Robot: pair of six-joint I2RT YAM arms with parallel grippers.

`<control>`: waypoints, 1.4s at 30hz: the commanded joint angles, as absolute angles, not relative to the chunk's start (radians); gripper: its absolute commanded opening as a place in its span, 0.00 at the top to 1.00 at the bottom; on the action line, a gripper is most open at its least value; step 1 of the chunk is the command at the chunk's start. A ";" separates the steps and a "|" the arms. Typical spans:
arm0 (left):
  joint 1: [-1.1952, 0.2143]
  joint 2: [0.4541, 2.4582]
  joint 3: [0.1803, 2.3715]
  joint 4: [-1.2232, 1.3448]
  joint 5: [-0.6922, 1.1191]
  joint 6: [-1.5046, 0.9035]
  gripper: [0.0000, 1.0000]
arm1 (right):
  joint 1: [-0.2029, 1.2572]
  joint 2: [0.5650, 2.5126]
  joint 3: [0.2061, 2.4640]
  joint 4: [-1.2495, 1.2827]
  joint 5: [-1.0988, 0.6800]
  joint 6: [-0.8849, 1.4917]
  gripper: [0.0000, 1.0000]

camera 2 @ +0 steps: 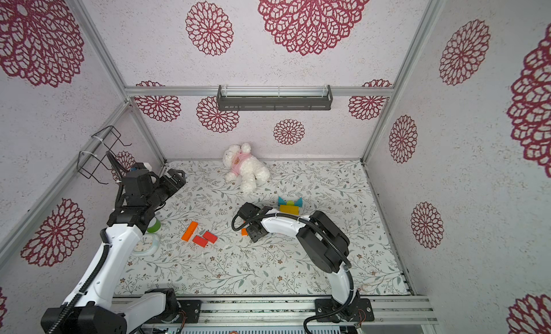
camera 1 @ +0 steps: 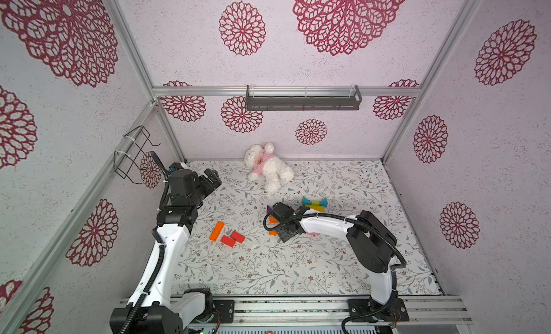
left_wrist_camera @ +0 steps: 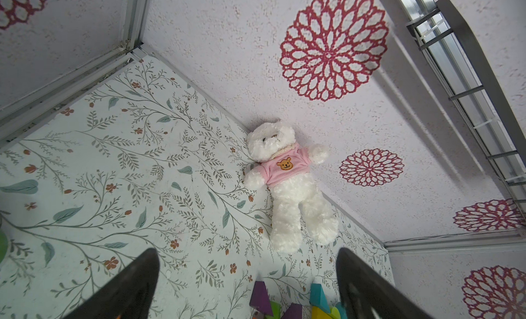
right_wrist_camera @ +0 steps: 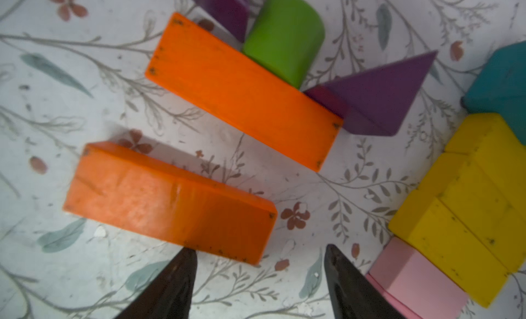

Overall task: Assemble a carrot with building blocks
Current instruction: Assemble the building block at the center of the board.

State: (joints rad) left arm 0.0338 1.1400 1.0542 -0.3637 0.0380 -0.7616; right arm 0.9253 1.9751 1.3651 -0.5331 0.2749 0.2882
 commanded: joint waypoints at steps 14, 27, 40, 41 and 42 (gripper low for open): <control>0.041 1.142 1.060 -0.334 0.053 -0.776 0.02 | 0.971 1.966 1.484 -0.619 0.253 0.455 0.10; 0.042 1.132 1.058 -0.334 0.068 -0.785 0.02 | 0.982 2.025 1.531 -0.596 0.220 0.692 0.01; 0.040 1.132 1.057 -0.330 0.075 -0.790 0.02 | 0.981 2.076 1.521 -0.575 0.229 0.721 0.01; 0.040 1.132 1.056 -0.331 0.074 -0.790 0.02 | 0.983 2.081 1.523 -0.576 0.232 0.723 0.01; 0.040 1.132 1.057 -0.330 0.073 -0.790 0.02 | 0.982 2.084 1.522 -0.575 0.236 0.725 0.01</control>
State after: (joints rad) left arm 0.0338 1.1397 1.0542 -0.3569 0.0708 -0.7803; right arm 0.9791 2.0678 1.5032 -0.5552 0.2165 0.7010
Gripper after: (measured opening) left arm 0.979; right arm 0.989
